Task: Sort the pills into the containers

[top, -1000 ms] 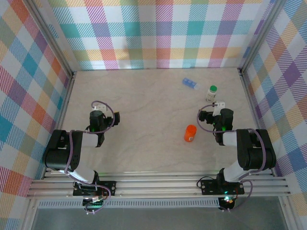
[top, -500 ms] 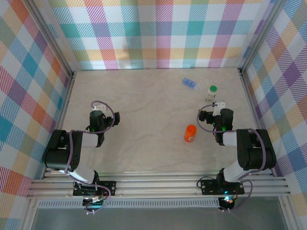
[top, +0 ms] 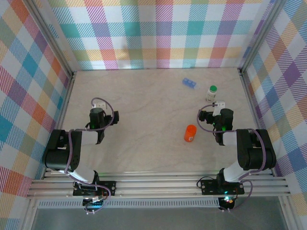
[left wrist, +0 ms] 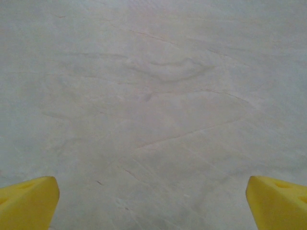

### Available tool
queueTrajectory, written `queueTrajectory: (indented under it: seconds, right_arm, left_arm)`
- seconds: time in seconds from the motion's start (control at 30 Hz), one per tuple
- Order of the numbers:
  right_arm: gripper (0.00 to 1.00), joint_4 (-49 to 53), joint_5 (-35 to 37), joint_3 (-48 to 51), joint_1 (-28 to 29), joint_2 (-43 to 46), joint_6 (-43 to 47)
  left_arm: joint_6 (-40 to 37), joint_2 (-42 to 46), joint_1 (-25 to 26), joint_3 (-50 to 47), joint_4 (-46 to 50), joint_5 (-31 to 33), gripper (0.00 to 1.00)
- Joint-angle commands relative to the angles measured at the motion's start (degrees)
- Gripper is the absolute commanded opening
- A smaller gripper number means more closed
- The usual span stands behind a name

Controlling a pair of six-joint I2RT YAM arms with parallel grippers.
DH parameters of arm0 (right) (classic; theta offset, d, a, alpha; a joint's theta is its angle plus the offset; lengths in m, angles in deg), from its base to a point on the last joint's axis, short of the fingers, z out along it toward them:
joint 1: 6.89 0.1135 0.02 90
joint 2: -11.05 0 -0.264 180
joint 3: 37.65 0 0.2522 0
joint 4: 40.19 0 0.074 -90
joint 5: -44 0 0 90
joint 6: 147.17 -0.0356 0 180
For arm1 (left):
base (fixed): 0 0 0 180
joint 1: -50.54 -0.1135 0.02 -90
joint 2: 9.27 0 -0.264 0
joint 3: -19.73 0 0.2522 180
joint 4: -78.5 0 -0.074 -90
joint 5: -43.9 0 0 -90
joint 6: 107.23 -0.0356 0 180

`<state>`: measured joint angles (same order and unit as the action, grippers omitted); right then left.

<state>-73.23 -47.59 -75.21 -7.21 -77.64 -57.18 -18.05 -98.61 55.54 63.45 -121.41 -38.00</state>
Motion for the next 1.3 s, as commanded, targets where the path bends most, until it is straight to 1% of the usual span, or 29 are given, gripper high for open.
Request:
queueTrajectory:
  seconds: [0.0, 0.03, 0.07, 0.1, 0.2, 0.27, 0.3, 0.33, 0.4, 0.47, 0.53, 0.6, 0.63, 0.7, 0.8, 1.0, 1.1, 1.17, 1.27]
  right_arm:
    - [0.99, 2.57, -0.22, -1.42, 0.32, 1.2, -0.57]
    - [0.99, 2.9, 0.69, -1.77, 0.39, 1.49, -0.86]
    - [0.99, 8.52, 3.4, -3.9, 0.97, 3.13, -1.25]
    - [0.99, 11.77, 6.4, -5.05, 1.82, 4.22, -1.27]
    - [0.99, 13.5, 18.16, -4.5, 4.17, 8.09, -2.89]
    - [0.99, 17.0, 22.49, -4.97, 4.18, 11.66, -5.01]
    - [0.99, 19.36, 23.45, -5.41, 4.11, 14.1, -7.35]
    - [0.99, 21.61, 22.82, -6.06, 4.09, 16.14, -8.65]
    - [0.99, 27.54, 18.0, -8.54, 4.07, 19.47, -10.35]
    - [0.99, 33.52, 15.63, -11.99, 4.1, 20.39, -12.21]
    - [0.99, 41.24, 14.84, -17.6, 4.03, 19.09, -14.06]
    - [0.99, 48.37, 12.23, -24.74, 4.18, 16.05, -14.72]
    - [0.99, 50.86, 9.88, -27.98, 4.3, 14.43, -14.04]
    - [0.99, 53.76, 6.16, -33.06, 4.79, 11.1, -13.05]
    - [0.99, 54.47, 4.66, -36.94, 5.22, 7.97, -12.61]
    - [0.99, 56.0, 3.34, -44.86, 5.5, 0.65, -10.28]
    - [0.99, 54.74, 3.1, -48.37, 5.55, -4.46, -6.13]
    - [0.99, 55.56, 2.82, -52.18, 5.5, -8.32, -2.8]
    - [0.99, 60.43, 1.65, -61.69, 5.5, -15.55, 2.78]
  left_arm:
    - [3.35, 2.05, 1.15, 6.03, 11.98, 12.49, 1.0]
    - [5.31, 2.51, 1.15, 6.34, 13.51, 14.72, 1.0]
    - [7.08, 3.35, 1.11, 6.18, 14.46, 16.58, 1.0]
    - [7.76, 4.39, 1.12, 5.55, 14.55, 17.4, 1.0]
    - [9.55, 9.42, 1.14, 2.33, 13.2, 19.94, 1.0]
    - [10.99, 12.64, 1.16, 0.27, 12.53, 21.46, 1.0]
    - [11.66, 14.4, 1.1, -0.59, 12.24, 22.0, 1.0]
    - [12.39, 15.83, 1.11, -1.13, 12.14, 22.17, 1.0]
    - [14.92, 18.27, 1.12, -1.78, 12.26, 22.11, 1.0]
    - [18.29, 19.76, 1.1, -1.75, 11.96, 20.01, 1.0]
    - [21.82, 20.45, 1.21, -0.09, 13.68, 15.93, 1.0]
    - [26.19, 22.21, 1.47, 3.59, 20.04, 12.0, 1.0]
    - [26.34, 23.18, 2.02, 4.48, 21.32, 9.96, 1.0]
    - [25.87, 25.8, 3.87, 4.59, 20.19, 7.38, 1.0]
    - [26.91, 28.11, 5.32, 4.84, 20.41, 5.78, 1.0]
    - [27.6, 30.43, 7.31, 2.21, 20.61, 6.13, 1.0]
    - [27.94, 30.03, 7.4, 1.26, 20.64, 6.83, 1.0]
    - [28.02, 29.79, 7.53, 0.91, 20.75, 5.75, 1.0]
    - [28.37, 29.48, 8.8, -0.05, 21.14, 4.51, 1.0]
